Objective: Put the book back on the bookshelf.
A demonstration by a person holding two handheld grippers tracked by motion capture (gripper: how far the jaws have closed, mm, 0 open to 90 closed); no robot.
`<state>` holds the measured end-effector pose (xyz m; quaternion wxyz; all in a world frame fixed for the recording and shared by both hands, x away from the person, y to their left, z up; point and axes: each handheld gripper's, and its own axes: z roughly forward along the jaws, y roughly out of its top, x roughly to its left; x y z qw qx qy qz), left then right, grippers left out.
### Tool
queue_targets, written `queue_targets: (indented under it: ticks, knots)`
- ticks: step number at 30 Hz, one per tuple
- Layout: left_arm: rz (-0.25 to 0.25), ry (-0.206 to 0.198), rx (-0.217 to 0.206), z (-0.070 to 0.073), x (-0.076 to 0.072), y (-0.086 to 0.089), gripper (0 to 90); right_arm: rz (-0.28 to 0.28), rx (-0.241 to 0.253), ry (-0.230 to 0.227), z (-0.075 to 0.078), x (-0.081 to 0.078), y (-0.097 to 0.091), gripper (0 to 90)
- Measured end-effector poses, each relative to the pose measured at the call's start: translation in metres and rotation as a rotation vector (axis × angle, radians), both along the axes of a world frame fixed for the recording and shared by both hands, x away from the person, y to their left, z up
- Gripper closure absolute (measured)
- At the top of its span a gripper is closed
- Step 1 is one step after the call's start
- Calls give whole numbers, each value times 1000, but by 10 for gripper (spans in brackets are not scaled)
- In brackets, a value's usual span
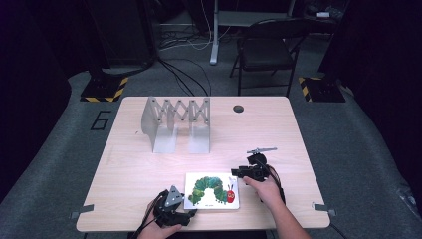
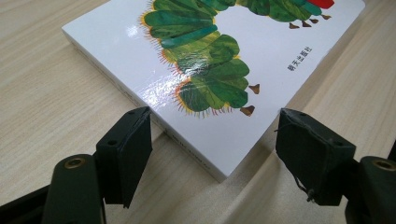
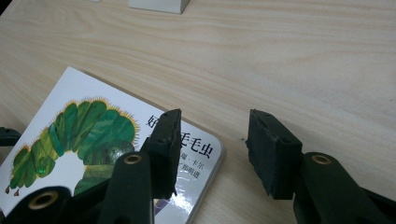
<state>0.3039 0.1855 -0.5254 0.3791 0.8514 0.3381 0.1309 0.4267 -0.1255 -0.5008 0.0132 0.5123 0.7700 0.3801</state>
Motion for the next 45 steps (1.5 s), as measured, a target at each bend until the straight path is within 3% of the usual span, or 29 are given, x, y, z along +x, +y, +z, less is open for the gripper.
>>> queue_targets:
  ticks: [9, 13, 20, 32, 45]
  knots:
    - [-14, -4, -5, -1, -1, 0, 258, 38, -30, 44, -5, -3, 12, 546]
    - [-22, -9, 16, -1, -2, 0, 247, 40, -44, 49, -5, -5, 15, 538]
    - [-38, 4, 10, -1, -2, -1, 219, 48, -39, 41, -6, -3, 13, 549]
    - [-31, -8, 16, -2, -2, -2, 211, 25, -11, 50, -2, -5, 10, 567]
    - [-20, -20, 28, -3, -3, -4, 197, 13, 36, 29, 4, -6, 6, 583]
